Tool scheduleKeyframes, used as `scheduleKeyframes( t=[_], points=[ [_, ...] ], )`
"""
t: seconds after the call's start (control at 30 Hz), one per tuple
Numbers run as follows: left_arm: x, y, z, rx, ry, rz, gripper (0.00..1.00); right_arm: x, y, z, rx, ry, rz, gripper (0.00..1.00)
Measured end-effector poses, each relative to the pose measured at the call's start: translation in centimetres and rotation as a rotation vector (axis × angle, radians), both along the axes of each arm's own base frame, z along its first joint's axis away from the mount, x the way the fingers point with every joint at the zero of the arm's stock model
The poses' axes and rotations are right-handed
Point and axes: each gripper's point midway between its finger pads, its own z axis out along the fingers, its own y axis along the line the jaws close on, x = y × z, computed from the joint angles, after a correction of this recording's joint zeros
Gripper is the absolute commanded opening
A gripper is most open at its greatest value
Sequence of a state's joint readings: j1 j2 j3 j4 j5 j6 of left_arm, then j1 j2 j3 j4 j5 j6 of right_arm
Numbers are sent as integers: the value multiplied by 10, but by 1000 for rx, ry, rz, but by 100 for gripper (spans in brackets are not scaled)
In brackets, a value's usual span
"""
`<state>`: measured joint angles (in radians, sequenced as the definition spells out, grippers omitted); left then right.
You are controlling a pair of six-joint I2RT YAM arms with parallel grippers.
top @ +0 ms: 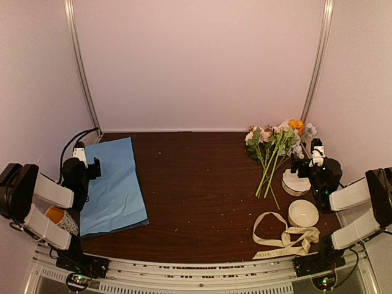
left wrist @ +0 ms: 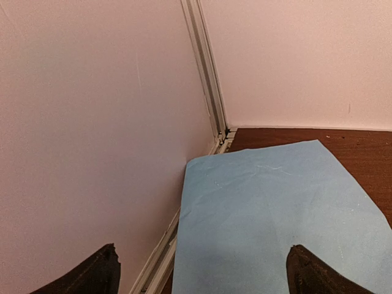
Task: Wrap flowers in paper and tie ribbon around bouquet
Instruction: Pick up the folded wrapping paper from the center of the board.
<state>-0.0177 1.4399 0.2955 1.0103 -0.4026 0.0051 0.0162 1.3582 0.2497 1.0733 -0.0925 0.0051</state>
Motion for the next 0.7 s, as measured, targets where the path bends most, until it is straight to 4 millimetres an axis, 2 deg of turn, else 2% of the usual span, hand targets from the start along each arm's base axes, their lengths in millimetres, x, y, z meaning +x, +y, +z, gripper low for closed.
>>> scheduleKeyframes(
  t=[0.53,0.7],
  points=[
    [0,0,0,0,0,0,98,0,0,0,1,0,-1,100],
    [2,-3,2,3,16,-16,98,2,-16,3,41,41,-79,100]
  ],
)
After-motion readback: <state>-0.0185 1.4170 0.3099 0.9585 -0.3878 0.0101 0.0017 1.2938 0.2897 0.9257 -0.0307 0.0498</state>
